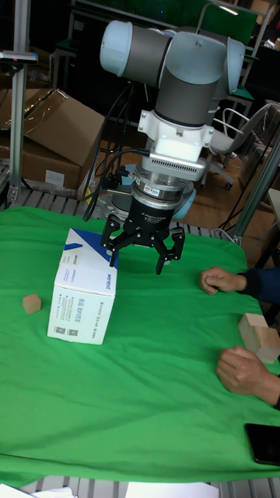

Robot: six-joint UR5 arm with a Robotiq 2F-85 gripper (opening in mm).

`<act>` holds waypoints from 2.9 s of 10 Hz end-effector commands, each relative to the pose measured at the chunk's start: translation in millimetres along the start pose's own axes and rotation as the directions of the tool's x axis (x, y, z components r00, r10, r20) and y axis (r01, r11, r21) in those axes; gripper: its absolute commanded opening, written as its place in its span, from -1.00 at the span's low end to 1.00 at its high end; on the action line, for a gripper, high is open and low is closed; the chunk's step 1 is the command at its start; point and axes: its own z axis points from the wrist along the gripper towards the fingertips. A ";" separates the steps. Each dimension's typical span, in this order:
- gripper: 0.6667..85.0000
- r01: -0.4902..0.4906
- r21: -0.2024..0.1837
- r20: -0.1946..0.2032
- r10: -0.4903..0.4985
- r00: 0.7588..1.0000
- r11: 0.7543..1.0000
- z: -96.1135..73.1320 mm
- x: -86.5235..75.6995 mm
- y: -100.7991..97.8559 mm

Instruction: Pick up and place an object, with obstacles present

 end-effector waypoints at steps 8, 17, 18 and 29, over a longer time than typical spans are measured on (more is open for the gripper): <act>-0.98 0.022 0.018 -0.003 -0.022 1.000 1.000 -17.1 -16.1 -9.1; -0.98 0.074 0.055 0.028 -0.076 0.997 0.996 6.7 -2.9 -48.2; -0.98 0.075 0.040 0.040 -0.076 0.996 0.996 5.7 -5.1 -44.1; -0.98 -0.068 0.032 0.024 0.067 0.997 0.997 4.0 2.0 -43.2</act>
